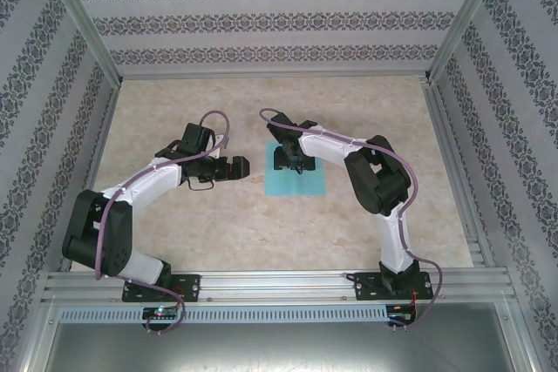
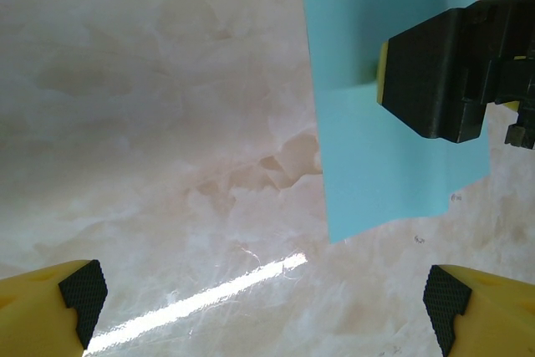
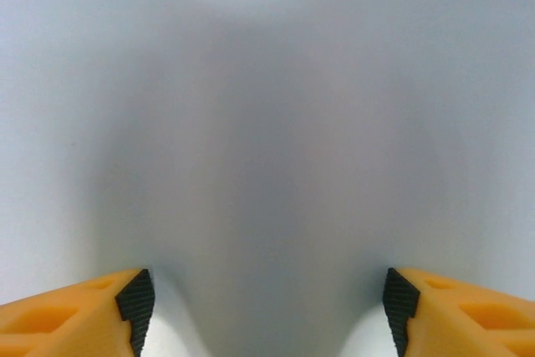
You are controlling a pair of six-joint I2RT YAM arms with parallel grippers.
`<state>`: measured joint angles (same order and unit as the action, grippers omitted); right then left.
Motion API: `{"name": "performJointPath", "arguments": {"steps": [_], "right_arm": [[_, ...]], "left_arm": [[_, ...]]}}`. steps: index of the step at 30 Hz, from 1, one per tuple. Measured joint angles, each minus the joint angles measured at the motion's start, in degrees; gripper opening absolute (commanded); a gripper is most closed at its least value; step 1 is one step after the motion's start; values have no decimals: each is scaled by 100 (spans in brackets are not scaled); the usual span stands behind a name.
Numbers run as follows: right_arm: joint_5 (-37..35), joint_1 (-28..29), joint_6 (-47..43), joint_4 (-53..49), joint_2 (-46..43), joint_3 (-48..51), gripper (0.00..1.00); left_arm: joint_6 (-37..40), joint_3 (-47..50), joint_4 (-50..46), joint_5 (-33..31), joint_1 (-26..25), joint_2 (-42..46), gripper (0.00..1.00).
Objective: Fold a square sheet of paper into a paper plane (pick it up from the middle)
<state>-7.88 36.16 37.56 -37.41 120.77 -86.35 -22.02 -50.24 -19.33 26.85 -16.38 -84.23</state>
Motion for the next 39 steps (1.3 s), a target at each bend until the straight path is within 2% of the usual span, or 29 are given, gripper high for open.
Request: {"name": "performJointPath", "arguments": {"steps": [7, 11, 19, 27, 34, 39], "right_arm": [[-2, 0, -87, 103, -105, 144, 46], [22, 0, -136, 109, -160, 190, 42], [149, 33, -162, 127, -498, 212, 25], [826, 74, -142, 404, -1237, 389, 22], [2055, 42, 103, 1252, -2085, 911, 22], [2959, -138, 459, 2142, -2328, 1578, 23]], "left_arm": [[-61, 0, 66, 20, 0, -35, 100], [-79, 0, 74, 50, 0, -46, 100], [-96, -2, 48, 57, 0, -9, 100], [-140, -74, -245, 13, 33, 474, 100], [-490, -188, -490, -52, 356, 1366, 100], [-793, -260, -428, 278, 413, 1541, 97]]}}
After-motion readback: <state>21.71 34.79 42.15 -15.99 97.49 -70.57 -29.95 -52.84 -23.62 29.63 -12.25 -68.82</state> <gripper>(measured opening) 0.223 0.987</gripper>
